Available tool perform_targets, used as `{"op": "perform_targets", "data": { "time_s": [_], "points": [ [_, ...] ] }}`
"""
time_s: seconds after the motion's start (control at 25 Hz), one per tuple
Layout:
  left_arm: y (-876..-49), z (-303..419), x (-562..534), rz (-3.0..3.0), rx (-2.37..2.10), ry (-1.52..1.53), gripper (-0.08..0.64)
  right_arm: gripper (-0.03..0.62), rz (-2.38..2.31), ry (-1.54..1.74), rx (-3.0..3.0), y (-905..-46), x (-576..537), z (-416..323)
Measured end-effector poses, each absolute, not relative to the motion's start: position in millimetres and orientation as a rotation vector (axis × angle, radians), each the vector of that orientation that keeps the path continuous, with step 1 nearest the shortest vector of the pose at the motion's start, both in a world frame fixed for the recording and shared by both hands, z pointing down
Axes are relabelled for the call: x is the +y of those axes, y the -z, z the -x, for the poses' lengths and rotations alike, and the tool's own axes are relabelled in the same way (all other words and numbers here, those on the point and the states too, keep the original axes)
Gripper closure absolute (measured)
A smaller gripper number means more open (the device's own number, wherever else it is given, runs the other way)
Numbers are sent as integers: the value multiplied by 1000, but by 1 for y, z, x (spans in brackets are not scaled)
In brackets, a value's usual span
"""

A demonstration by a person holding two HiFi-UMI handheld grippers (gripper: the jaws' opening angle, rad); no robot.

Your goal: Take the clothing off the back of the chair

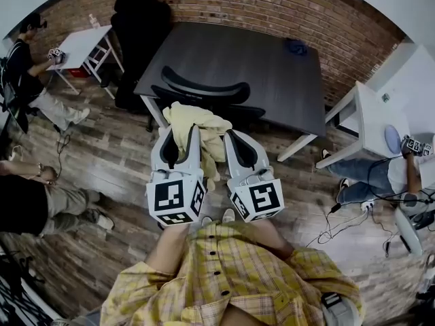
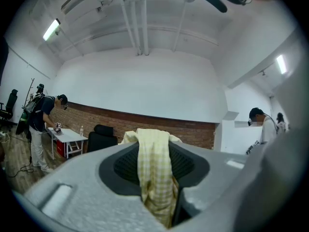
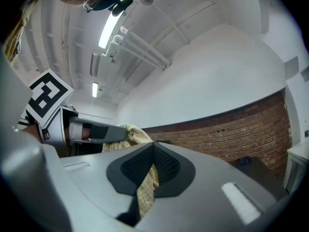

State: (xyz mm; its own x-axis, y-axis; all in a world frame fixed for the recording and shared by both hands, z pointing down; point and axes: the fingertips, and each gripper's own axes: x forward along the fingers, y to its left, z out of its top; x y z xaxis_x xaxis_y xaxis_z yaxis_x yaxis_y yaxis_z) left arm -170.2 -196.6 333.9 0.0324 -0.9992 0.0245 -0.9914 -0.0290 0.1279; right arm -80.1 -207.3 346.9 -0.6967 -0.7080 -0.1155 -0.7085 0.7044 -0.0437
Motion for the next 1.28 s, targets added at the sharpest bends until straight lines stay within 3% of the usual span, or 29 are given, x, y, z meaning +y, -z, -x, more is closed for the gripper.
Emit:
{"op": "perform_targets", "data": {
  "time_s": [1.28],
  "points": [
    [-360,148,-183,-2218,-2169,124,401,594,1185,-22,2809,-354,-205,72]
  ]
}}
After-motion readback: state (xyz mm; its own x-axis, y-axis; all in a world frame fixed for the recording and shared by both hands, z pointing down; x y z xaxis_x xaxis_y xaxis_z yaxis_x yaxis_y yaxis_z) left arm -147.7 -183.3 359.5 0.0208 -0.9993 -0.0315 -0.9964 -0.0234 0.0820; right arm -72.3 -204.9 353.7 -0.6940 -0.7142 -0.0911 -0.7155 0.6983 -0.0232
